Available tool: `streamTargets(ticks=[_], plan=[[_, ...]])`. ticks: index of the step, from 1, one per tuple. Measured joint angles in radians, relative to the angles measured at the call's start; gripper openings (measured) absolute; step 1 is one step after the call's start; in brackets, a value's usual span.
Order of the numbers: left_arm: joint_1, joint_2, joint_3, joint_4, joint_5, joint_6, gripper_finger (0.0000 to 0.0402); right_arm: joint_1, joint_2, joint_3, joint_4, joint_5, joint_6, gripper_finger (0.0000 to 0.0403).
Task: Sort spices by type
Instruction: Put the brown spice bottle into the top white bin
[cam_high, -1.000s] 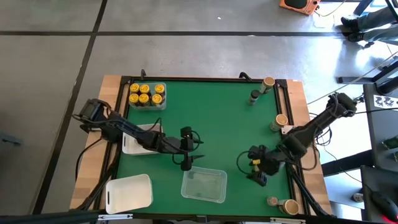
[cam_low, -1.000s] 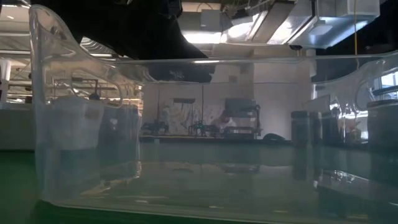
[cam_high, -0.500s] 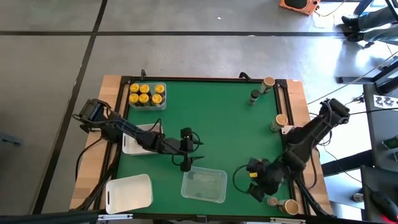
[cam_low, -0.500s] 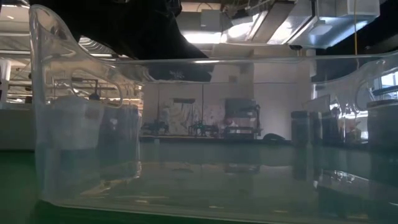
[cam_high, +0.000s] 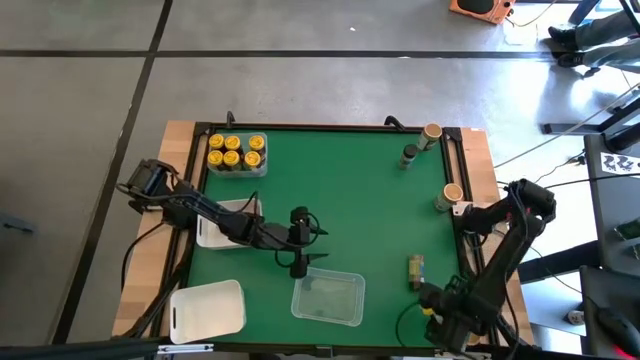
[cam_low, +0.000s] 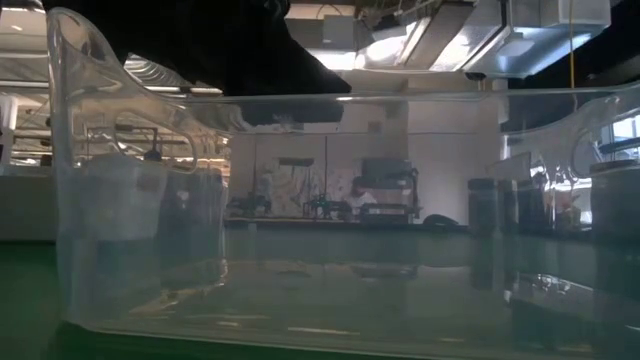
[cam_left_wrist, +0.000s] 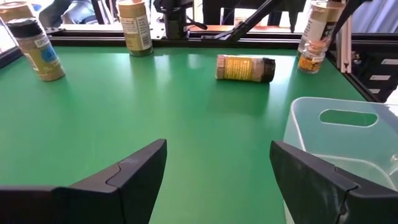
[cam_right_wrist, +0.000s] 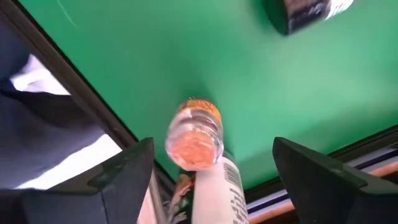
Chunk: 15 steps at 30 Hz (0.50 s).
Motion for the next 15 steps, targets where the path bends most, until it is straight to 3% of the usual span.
streamTargets(ticks=[15], plan=[[0.0, 0.0, 0.0, 0.011, 0.0, -0.002, 0.0285, 0.033, 0.091, -0.002, 0.065, 0.008, -0.091, 0.0326]])
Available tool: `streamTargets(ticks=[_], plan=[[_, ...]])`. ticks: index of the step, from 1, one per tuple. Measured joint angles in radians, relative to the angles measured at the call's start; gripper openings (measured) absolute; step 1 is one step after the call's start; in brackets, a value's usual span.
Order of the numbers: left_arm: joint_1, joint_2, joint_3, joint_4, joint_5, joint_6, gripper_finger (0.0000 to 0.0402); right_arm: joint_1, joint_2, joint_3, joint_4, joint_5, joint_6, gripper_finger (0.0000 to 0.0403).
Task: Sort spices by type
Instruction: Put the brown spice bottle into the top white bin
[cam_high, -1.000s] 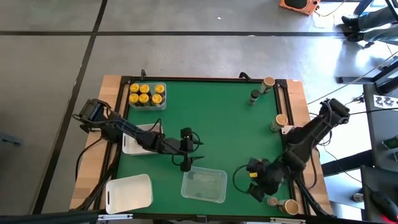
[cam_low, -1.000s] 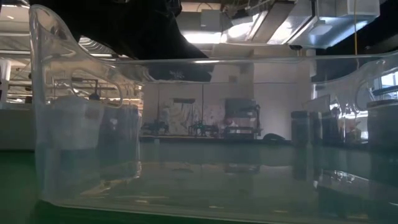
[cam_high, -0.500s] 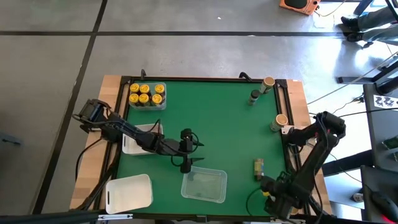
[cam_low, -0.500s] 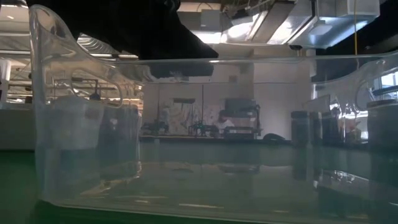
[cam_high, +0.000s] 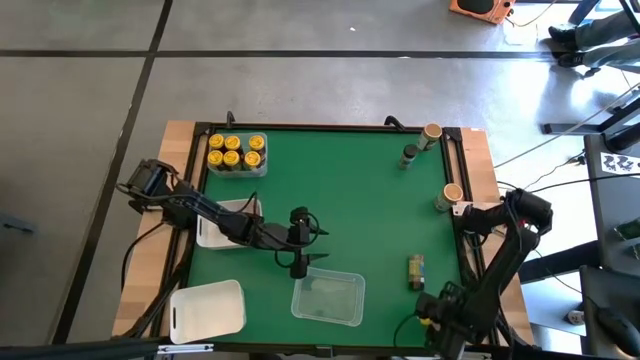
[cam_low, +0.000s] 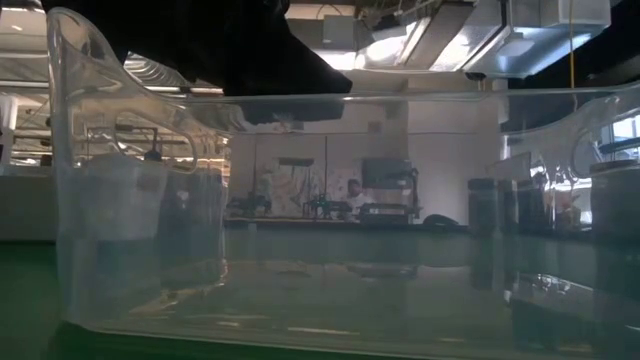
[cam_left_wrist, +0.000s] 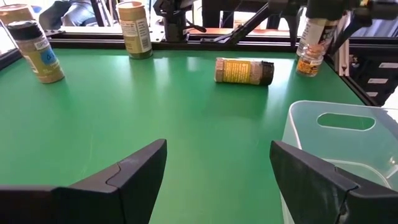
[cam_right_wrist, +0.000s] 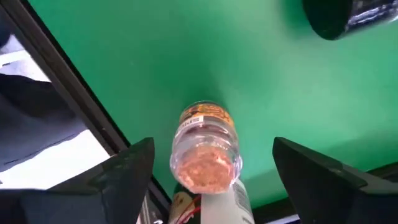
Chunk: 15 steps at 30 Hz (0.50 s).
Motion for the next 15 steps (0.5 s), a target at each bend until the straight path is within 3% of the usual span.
streamTargets(ticks=[7, 15], plan=[[0.001, 0.0, 0.0, -0.001, 0.0, 0.0, 0.0285, 0.004, 0.055, 0.0, 0.008, -0.009, -0.025, 0.0317], [0.001, 0.0, 0.0, 0.0, 0.0, 0.0, 0.0285, 0.021, 0.084, 0.0, 0.034, -0.04, -0.024, 0.0233]])
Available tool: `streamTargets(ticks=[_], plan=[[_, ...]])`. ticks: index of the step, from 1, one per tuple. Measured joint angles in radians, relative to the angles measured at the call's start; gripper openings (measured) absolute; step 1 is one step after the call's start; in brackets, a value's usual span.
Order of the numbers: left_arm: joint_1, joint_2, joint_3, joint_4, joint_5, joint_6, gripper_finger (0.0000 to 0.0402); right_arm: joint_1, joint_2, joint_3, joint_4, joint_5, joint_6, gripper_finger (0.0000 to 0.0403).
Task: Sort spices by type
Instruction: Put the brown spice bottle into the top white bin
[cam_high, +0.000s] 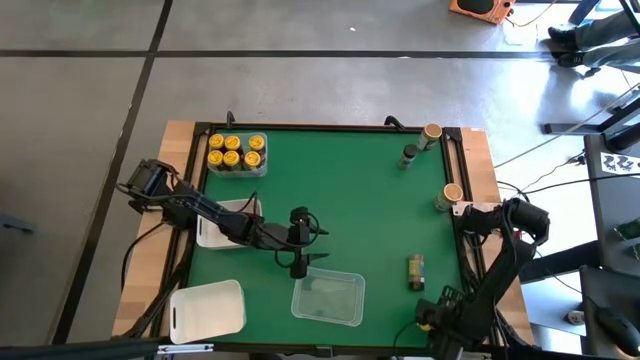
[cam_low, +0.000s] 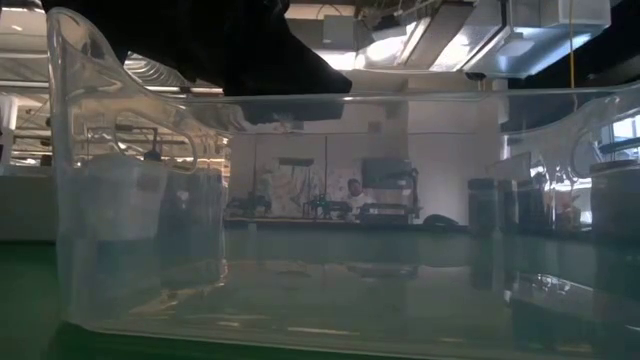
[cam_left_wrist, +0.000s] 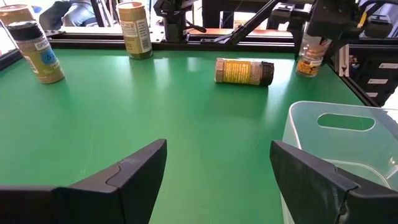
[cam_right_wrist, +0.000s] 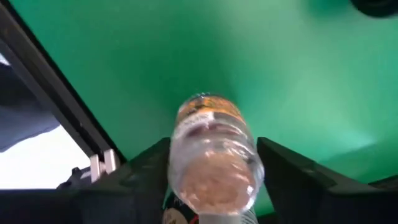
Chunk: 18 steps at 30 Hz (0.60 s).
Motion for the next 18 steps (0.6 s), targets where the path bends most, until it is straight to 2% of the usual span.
streamTargets(ticks=[4, 11, 14, 18], plan=[[0.0, 0.0, 0.0, 0.0, 0.0, -0.002, 0.0285, -0.001, 0.0, 0.0, -0.008, 0.007, -0.006, 0.0189], [0.0, 0.0, 0.0, 0.0, 0.0, -0.002, 0.0285, -0.019, -0.006, 0.011, -0.023, -0.015, 0.002, 0.0189], [0.0, 0.0, 0.0, 0.001, 0.0, -0.002, 0.0285, -0.049, -0.015, 0.07, -0.119, -0.043, -0.009, 0.0191], [0.002, 0.0, 0.0, 0.002, 0.0, -0.001, 0.0285, -0.103, -0.021, 0.173, -0.292, 0.023, -0.121, 0.019]])
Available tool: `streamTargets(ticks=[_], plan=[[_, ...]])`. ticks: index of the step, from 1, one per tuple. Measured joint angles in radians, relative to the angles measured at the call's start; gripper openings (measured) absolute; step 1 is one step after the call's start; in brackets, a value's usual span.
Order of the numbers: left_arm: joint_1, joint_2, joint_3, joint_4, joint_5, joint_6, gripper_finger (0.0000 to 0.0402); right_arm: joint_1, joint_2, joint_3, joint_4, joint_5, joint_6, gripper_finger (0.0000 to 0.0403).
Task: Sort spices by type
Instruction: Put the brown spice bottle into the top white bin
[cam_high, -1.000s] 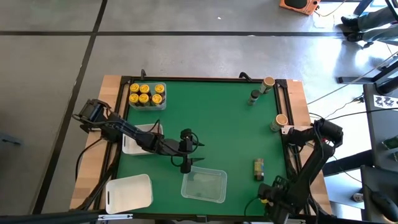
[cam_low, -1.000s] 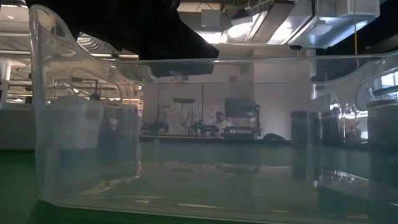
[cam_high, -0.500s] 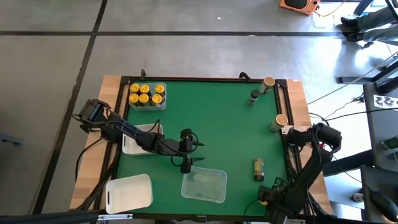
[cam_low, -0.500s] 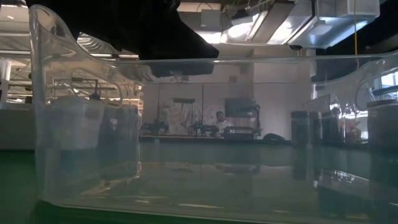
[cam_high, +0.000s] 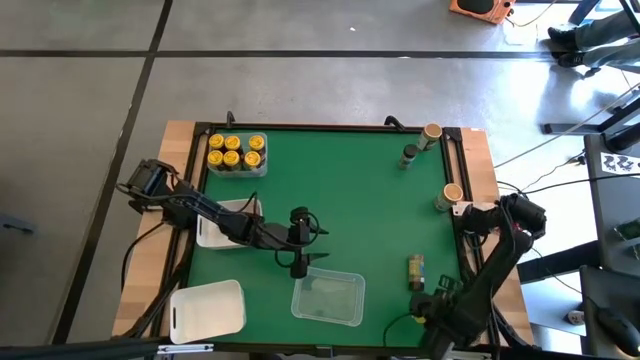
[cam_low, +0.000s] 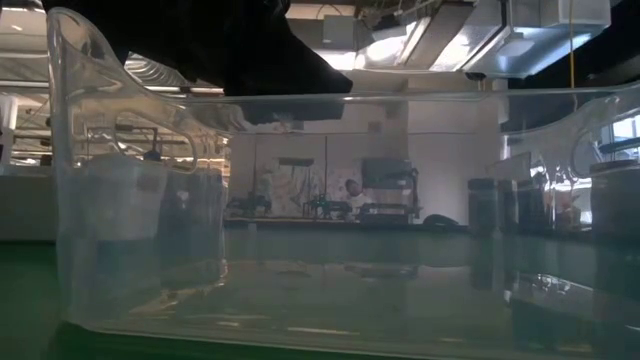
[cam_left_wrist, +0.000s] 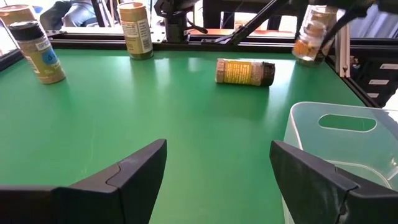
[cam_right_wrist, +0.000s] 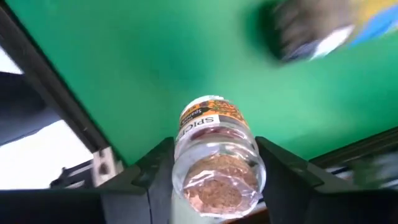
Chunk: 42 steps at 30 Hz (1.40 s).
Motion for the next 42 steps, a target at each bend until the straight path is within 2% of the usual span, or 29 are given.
streamTargets(ticks=[4, 9, 15, 23, 27, 32, 36, 42], plan=[[-0.003, 0.0, 0.0, 0.001, 0.0, 0.003, 0.0285, -0.089, -0.008, 0.089, -0.163, 0.13, -0.174, 0.019], [-0.003, 0.0, 0.0, 0.022, -0.003, 0.023, 0.0285, -0.231, -0.03, 0.124, -0.222, 0.296, -0.387, 0.0192], [-0.014, 0.001, 0.0, 0.012, -0.004, 0.034, 0.0285, -0.416, -0.035, 0.124, -0.258, 0.335, -0.606, 0.0194], [-0.012, 0.001, 0.0, -0.14, -0.076, 0.033, 0.0285, -0.65, -0.035, 0.123, -0.218, 0.445, -0.939, 0.0196], [-0.012, 0.001, 0.0, -0.181, -0.096, 0.03, 0.0285, -0.774, -0.035, 0.089, -0.095, 0.443, -1.128, 0.0197], [-0.011, -0.006, 0.0, -0.254, -0.137, 0.031, 0.0285, -0.921, -0.035, 0.011, 0.058, 0.386, -1.303, 0.0197], [-0.006, -0.006, -0.002, -0.316, -0.184, 0.025, 0.0285, -1.018, -0.034, -0.054, 0.184, 0.307, -1.398, 0.0197], [0.012, -0.006, -0.054, -0.311, -0.187, -0.048, 0.0285, -1.124, -0.029, -0.133, 0.316, 0.182, -1.455, 0.0197]])
